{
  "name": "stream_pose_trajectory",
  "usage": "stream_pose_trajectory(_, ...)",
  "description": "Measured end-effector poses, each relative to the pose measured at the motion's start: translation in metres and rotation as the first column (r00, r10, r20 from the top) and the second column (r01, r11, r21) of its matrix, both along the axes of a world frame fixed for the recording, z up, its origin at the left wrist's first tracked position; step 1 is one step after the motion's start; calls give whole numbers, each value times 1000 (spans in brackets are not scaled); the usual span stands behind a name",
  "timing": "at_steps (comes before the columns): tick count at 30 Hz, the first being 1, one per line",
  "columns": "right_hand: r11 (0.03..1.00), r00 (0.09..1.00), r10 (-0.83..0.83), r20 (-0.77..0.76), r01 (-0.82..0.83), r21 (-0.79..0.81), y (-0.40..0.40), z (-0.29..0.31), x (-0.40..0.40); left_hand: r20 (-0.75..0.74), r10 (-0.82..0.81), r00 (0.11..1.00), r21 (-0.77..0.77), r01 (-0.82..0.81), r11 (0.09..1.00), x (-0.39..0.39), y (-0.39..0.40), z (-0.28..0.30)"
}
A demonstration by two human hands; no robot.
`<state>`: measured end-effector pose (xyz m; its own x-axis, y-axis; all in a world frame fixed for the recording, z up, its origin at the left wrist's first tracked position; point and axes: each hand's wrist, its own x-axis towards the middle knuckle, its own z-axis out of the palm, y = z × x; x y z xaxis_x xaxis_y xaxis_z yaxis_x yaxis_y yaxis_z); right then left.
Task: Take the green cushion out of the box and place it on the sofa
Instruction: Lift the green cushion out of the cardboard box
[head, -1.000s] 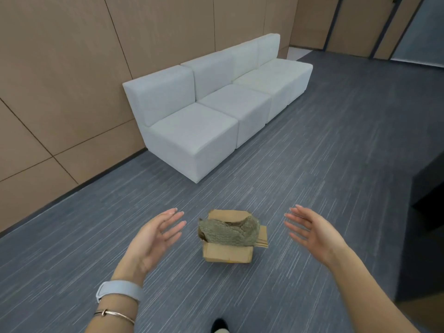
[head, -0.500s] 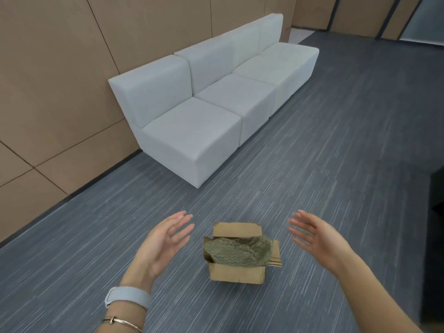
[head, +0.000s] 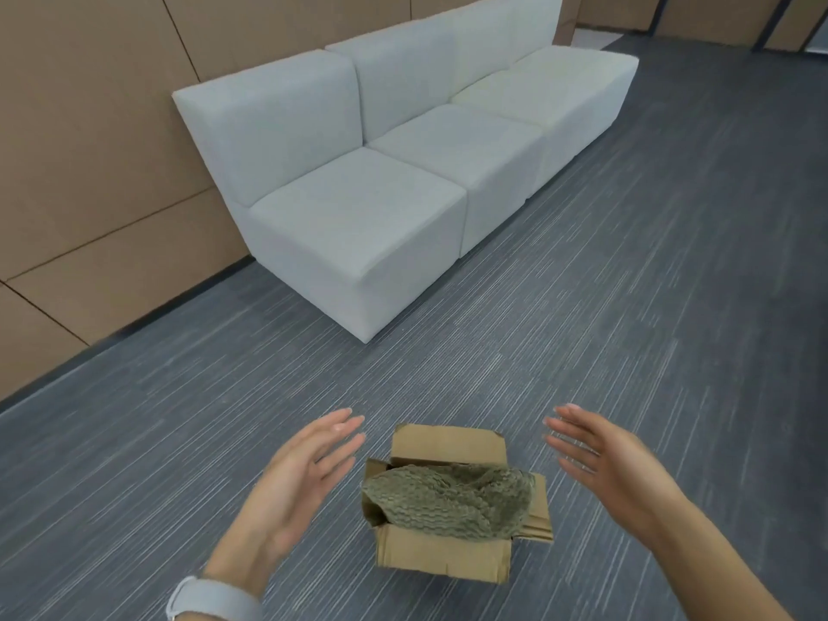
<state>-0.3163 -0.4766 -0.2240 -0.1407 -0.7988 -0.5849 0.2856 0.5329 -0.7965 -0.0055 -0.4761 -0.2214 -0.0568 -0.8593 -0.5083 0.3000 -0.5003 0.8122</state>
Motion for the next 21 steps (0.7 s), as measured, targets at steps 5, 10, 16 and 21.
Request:
stream_pose_trajectory(5,1000,998,7,-64,-8,-13,-8,-128,-12,34,3,999,-6,-3,1000,-15,-2,-127)
stream_pose_trajectory(10,998,991,-16,-131,9,-58,-11,-258,-28,72,50,996,-54,-46,997,-24,-2,-262)
stream_pose_trajectory(16,981,985,-110,-134,86,-172,-22,-369,-40,93,217,972,-219,-192,957,-26,-17,-368)
stream_pose_trajectory(21,970,991,-118,-68,100,-223,-30,-422,-33,11,377,926,-310,-355,882,-31,-28,-408)
